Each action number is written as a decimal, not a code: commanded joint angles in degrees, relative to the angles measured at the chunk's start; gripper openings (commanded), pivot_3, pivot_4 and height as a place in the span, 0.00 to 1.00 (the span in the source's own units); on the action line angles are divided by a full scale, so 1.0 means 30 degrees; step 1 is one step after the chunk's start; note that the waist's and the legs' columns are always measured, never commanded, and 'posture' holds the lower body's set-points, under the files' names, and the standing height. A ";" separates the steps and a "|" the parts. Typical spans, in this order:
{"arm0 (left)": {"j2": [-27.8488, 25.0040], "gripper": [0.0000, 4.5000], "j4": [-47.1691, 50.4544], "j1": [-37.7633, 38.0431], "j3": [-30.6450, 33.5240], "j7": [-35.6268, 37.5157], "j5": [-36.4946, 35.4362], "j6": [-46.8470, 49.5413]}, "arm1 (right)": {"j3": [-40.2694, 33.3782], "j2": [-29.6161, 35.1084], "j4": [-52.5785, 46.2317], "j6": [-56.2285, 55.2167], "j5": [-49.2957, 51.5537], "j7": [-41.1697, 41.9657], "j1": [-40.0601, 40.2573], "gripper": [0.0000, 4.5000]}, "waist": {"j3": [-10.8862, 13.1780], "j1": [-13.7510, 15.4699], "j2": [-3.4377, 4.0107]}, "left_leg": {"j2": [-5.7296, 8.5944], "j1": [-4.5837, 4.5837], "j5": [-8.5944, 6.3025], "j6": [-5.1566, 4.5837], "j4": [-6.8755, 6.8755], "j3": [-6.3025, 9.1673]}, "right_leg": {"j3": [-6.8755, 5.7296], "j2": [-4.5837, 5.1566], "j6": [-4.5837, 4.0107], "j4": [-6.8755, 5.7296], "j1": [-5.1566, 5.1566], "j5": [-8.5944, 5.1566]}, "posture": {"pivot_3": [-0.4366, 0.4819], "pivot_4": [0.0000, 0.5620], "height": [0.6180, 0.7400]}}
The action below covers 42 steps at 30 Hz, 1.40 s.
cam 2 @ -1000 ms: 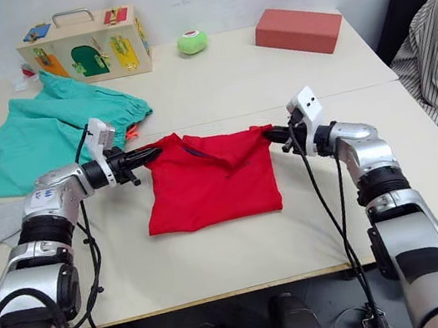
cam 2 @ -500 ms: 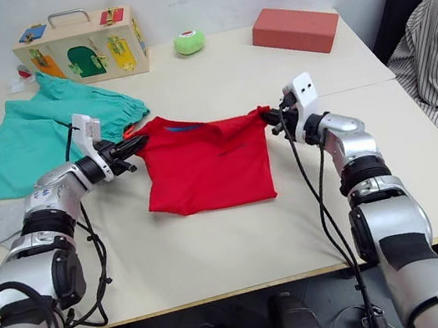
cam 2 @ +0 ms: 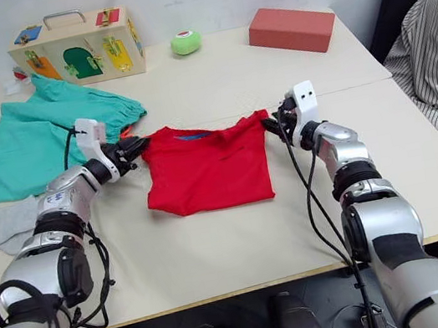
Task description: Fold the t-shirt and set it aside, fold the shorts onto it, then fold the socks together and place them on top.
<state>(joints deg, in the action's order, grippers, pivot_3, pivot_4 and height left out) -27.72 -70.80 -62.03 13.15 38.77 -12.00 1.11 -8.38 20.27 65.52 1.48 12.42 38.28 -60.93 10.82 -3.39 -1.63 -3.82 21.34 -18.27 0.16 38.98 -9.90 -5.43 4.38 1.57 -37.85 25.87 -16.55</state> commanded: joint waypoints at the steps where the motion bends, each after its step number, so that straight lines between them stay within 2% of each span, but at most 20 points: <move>1: -0.0579 0.71 0.0992 -0.0296 0.1015 0.0160 -0.0669 -0.1509 | -0.0796 0.1036 -0.1393 -0.1313 0.0034 -0.0699 0.0321 0.76 | 0.0000 0.0021 0.0001 | 0.0001 0.0000 0.0000 0.0000 -0.0001 -0.0001 | 0.0000 0.0003 0.0000 0.0002 0.0001 0.0000 | 0.48 0.27 1.00; 4: -0.0839 0.89 0.3313 0.0615 0.0971 0.3000 -0.1248 -0.1970 | -0.0918 0.1721 -0.3487 -0.1381 0.0373 0.0509 0.1238 0.96 | 0.0001 0.0036 0.0001 | 0.0006 0.0010 0.0000 0.0000 -0.0002 -0.0004 | -0.0002 0.0005 0.0000 0.0002 0.0005 0.0000 | 0.48 0.27 1.00; 5: -0.0922 0.96 0.4266 0.1062 0.0806 0.3916 -0.1353 -0.2087 | -0.0816 0.1892 -0.4333 -0.1257 0.0462 0.1088 0.1632 1.00 | 0.0000 0.0039 0.0001 | 0.0006 0.0014 0.0000 0.0000 -0.0004 -0.0004 | -0.0003 0.0005 0.0001 0.0001 0.0006 0.0000 | 0.48 0.27 1.00; 6: -0.1112 0.99 0.6443 0.2180 0.0341 0.5440 -0.1605 -0.2113 | -0.0336 0.2108 -0.6409 -0.1016 0.0764 0.2650 0.2663 1.00 | 0.0000 0.0032 0.0002 | 0.0006 0.0011 0.0000 0.0001 -0.0015 -0.0005 | -0.0003 -0.0001 0.0001 -0.0001 0.0004 0.0000 | 0.48 0.27 1.00; 9: -0.1920 0.99 1.2238 0.5625 -0.1169 0.8947 -0.1942 -0.2235 | 0.1325 0.2882 -1.2318 -0.1060 0.1334 0.6528 0.5927 1.00 | -0.0002 -0.0012 0.0004 | -0.0007 -0.0010 -0.0013 0.0025 -0.0055 -0.0015 | 0.0016 -0.0050 0.0004 0.0007 -0.0001 -0.0002 | 0.48 0.27 1.00; 12: -0.2940 0.99 1.6799 0.8908 -0.2670 1.0897 -0.1701 -0.2206 | 0.3270 0.4017 -1.7095 -0.2143 0.1019 0.9416 0.9095 1.00 | 0.0005 0.0000 0.0016 | -0.0041 -0.0047 -0.0021 0.0061 -0.0087 -0.0028 | 0.0061 -0.0109 0.0005 0.0014 -0.0002 -0.0008 | 0.48 0.27 1.00; 15: -0.3659 0.99 1.9755 1.1254 -0.3686 1.1638 -0.1367 -0.2340 | 0.4781 0.4549 -1.9693 -0.3005 0.0213 1.0316 1.1164 1.00 | 0.0005 0.0078 0.0015 | -0.0046 -0.0061 -0.0019 0.0072 -0.0052 -0.0027 | 0.0082 -0.0104 -0.0002 0.0047 0.0007 -0.0018 | 0.48 0.27 1.00; 19: -0.3692 0.99 2.0757 1.2640 -0.4335 1.0732 -0.0376 -0.3088 | 0.5836 0.4006 -1.9728 -0.4210 -0.1980 0.8405 1.1899 1.00 | 0.0005 0.0128 0.0014 | -0.0022 -0.0104 -0.0008 0.0053 -0.0027 0.0000 | 0.0088 -0.0068 -0.0008 0.0038 -0.0048 0.0009 | 0.48 0.27 1.00; 24: -0.3655 0.99 1.9261 1.2580 -0.5122 0.9017 0.2015 -0.5271 | 0.6581 0.3804 -1.7719 -0.6324 -0.4133 0.6873 1.1328 1.00 | 0.0004 0.0258 0.0014 | -0.0003 -0.0100 -0.0002 0.0039 -0.0036 0.0028 | 0.0073 -0.0044 -0.0023 0.0037 -0.0052 0.0017 | 0.48 0.27 1.00; 27: -0.3770 1.00 1.7697 1.2029 -0.5601 0.8122 0.3439 -0.6502 | 0.7028 0.3730 -1.6356 -0.7342 -0.5318 0.6192 1.0461 0.86 | 0.0004 0.0292 0.0013 | -0.0008 -0.0094 -0.0001 0.0035 -0.0025 0.0014 | 0.0057 -0.0042 -0.0033 0.0046 -0.0048 0.0010 | 0.48 0.27 1.00; 29: -0.3894 1.00 1.6996 1.1786 -0.5755 0.7783 0.3877 -0.6944 | 0.7232 0.3740 -1.5709 -0.7774 -0.5567 0.6015 1.0176 0.71 | 0.0004 0.0315 0.0013 | -0.0010 -0.0092 -0.0005 0.0025 -0.0017 0.0000 | 0.0054 -0.0038 -0.0032 0.0051 -0.0046 0.0010 | 0.48 0.27 1.00; 32: -0.4123 0.86 1.5455 1.1023 -0.5487 0.6736 0.4270 -0.7123 | 0.7263 0.3844 -1.4794 -0.8269 -0.5988 0.5545 0.9880 0.48 | 0.0004 0.0421 0.0013 | -0.0010 -0.0101 -0.0003 0.0019 -0.0016 0.0010 | 0.0044 -0.0029 -0.0033 0.0048 -0.0055 0.0010 | 0.48 0.27 1.00; 38: -0.4309 0.43 1.5398 1.1357 -0.5241 0.7052 0.3146 -0.6547 | 0.7109 0.4254 -1.5046 -0.8817 -0.5776 0.5724 1.0426 0.00 | 0.0004 0.0487 0.0014 | -0.0012 -0.0098 0.0003 0.0010 -0.0013 0.0012 | 0.0035 -0.0022 -0.0032 0.0038 -0.0056 0.0010 | 0.48 0.27 1.00; 42: -0.4631 0.15 1.6475 1.2307 -0.4846 0.7743 0.2082 -0.5873 | 0.6730 0.4660 -1.5795 -0.8531 -0.5283 0.5758 1.1164 0.00 | 0.0004 0.0522 0.0014 | -0.0011 -0.0095 0.0002 0.0009 -0.0015 0.0011 | 0.0035 -0.0021 -0.0032 0.0042 -0.0055 0.0010 | 0.48 0.27 1.00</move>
<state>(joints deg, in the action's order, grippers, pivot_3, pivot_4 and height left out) -40.53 -23.69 -25.91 -2.90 61.09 -3.91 -17.15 13.10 33.13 19.83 -24.12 -4.64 55.48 -28.47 10.83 -1.82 -1.59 -3.86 21.06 -18.27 0.19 38.94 -9.86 -5.33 4.32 1.47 -37.71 25.70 -16.52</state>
